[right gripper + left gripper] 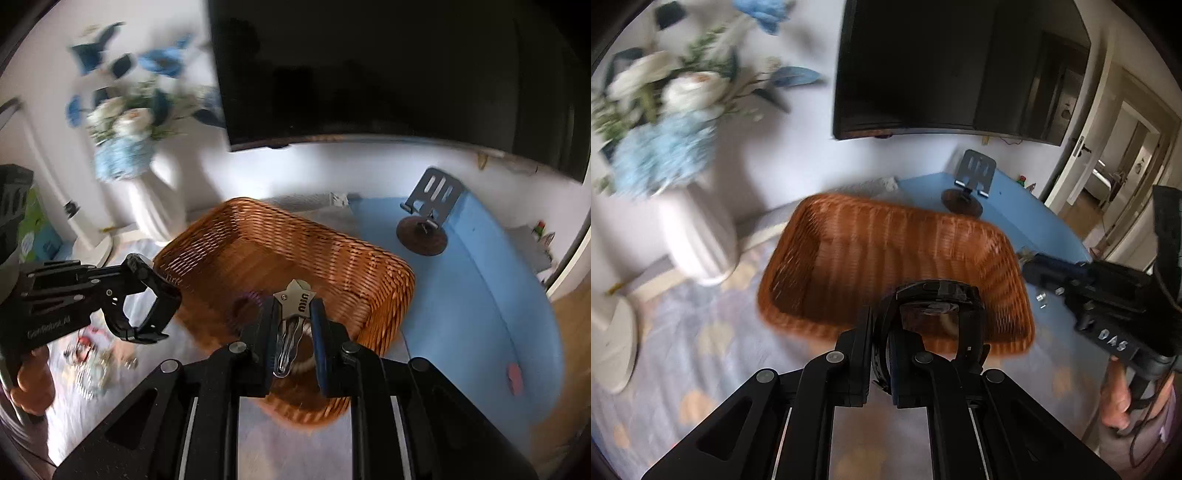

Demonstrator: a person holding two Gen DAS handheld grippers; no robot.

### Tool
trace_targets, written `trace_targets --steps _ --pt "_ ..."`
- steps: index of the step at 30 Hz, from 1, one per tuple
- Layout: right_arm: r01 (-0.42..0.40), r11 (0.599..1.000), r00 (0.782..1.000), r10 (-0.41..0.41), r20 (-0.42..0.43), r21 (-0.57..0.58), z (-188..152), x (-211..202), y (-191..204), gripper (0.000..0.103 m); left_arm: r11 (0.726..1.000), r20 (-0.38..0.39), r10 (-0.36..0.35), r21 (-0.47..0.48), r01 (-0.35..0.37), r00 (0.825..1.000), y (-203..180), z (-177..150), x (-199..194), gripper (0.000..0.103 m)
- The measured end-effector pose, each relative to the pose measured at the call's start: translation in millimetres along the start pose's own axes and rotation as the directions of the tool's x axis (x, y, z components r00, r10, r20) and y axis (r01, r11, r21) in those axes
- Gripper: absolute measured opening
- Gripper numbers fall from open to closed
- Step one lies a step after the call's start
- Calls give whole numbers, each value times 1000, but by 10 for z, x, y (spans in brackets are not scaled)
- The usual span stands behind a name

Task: Organize jewelry
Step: 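Carry the watch and hair clip into the basket and release both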

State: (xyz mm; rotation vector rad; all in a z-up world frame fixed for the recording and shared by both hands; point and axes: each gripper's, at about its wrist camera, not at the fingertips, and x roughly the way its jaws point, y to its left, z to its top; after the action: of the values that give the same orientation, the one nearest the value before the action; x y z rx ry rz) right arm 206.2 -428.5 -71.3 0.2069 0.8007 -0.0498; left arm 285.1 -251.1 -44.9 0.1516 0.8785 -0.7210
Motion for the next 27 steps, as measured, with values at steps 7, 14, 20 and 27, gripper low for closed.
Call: trace_targets --steps 7,14,20,27 --pt "-39 996 991 49 -122 85 56 701 -231 19 1000 -73 -2 -31 0 997 -58 317 812 8" --pt "0 998 990 9 -144 62 14 928 -276 19 1000 -128 13 -23 -16 992 -93 309 1281 8" --pt "10 999 990 -2 -140 52 4 901 -294 20 1000 -116 -8 1 9 993 -170 291 1232 15" --pt "-15 998 996 20 -82 65 -5 456 -262 25 1000 -13 -2 -2 2 1000 -116 232 502 19"
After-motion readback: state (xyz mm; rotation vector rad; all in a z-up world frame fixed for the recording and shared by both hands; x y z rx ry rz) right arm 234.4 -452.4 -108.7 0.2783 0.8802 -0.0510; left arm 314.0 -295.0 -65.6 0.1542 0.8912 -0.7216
